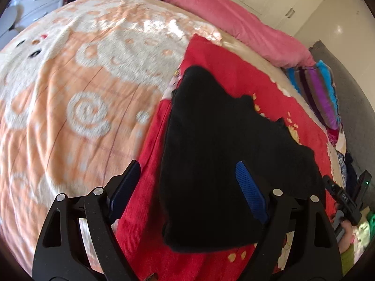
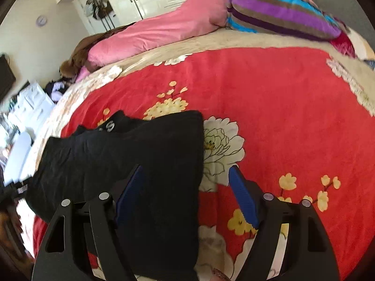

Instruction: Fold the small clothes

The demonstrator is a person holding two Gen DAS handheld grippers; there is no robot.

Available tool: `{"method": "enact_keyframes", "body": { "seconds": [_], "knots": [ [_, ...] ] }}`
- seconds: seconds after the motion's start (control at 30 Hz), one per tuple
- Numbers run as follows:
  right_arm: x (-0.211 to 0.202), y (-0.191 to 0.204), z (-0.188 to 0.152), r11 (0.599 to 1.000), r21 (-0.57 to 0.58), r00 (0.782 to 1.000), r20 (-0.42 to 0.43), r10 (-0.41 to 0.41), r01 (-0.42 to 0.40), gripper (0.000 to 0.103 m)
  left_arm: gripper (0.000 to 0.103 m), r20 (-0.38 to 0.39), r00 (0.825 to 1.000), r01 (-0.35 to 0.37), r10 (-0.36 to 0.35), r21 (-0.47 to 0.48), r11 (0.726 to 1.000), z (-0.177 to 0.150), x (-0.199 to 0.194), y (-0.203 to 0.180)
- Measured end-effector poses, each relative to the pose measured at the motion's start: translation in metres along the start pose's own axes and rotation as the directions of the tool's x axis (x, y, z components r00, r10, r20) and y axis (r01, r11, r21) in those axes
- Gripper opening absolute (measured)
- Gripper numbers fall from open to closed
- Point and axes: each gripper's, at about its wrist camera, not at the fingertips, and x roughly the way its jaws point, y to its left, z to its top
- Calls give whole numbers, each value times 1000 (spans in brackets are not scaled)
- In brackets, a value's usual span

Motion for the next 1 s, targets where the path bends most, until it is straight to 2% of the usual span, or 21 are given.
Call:
{"method": "enact_keyframes", "body": {
  "seconds": [0.1, 0.13, 0.17, 0.2, 0.23, 0.27, 0.33, 0.37, 0.4, 0.47, 0.53, 0.6, 0.7, 0.8, 0.9, 1.0],
  "knots": [
    [13, -9, 12, 998, 43, 999, -13, 37, -37, 74, 74, -21, 999, 35, -35, -41, 999, -13, 2, 2],
    [20, -12, 18, 997, 65, 999, -15, 52, -50, 74, 70, -31, 999, 29, -31, -33, 999, -16, 4, 1],
    [23, -13, 22, 995, 75, 998, -18, 63, -62, 74, 62, -45, 999, 12, -12, -4, 1000, -19, 7, -2],
    [31, -14, 26, 994, 87, 997, -31, 67, -64, 74, 45, -49, 999, 6, -6, 16, 1000, -20, 8, -5],
    [35, -15, 30, 995, 87, 997, -40, 60, -56, 74, 37, -50, 999, 8, -6, 32, 999, -20, 10, -7],
    [41, -14, 32, 996, 77, 997, -56, 53, -48, 73, 34, -54, 998, 13, -11, 36, 999, -20, 11, -7],
    [54, -11, 37, 998, 57, 994, -97, 45, -39, 45, 23, -67, 998, 18, -14, 58, 998, -21, 14, -8],
    [56, -10, 38, 997, 53, 992, -108, 62, -56, 17, 22, -75, 997, 16, -11, 72, 997, -22, 15, -9],
    [53, -5, 39, 998, 38, 993, -104, 55, -51, 8, 21, -82, 997, 11, -4, 89, 996, -22, 16, -9],
    [40, 5, 42, 999, -9, 998, -49, 44, -44, 7, 19, -88, 996, 15, -7, 89, 996, -22, 16, -8],
    [20, 17, 48, 997, -68, 999, 42, 30, -27, 7, 19, -92, 996, 22, -14, 85, 996, -21, 16, -6],
    [17, 20, 54, 997, -77, 998, 64, 12, -7, 7, 19, -93, 996, 24, -15, 91, 996, -22, 16, -6],
    [40, 18, 59, 992, -97, 997, -4, -80, 79, 7, 19, -96, 995, 32, -24, 86, 996, -22, 15, -5],
    [64, 12, 50, 986, -103, 987, -79, -138, 130, 7, 19, -100, 995, 38, -29, 87, 995, -21, 15, -4],
    [70, 12, 41, 980, -130, 984, -81, -159, 148, 8, 19, -100, 994, 42, -33, 88, 995, -21, 15, -4],
    [54, 12, 38, 981, -129, 988, -39, -150, 144, 27, 19, -99, 995, 37, -27, 96, 995, -20, 15, -4]
  ]
}}
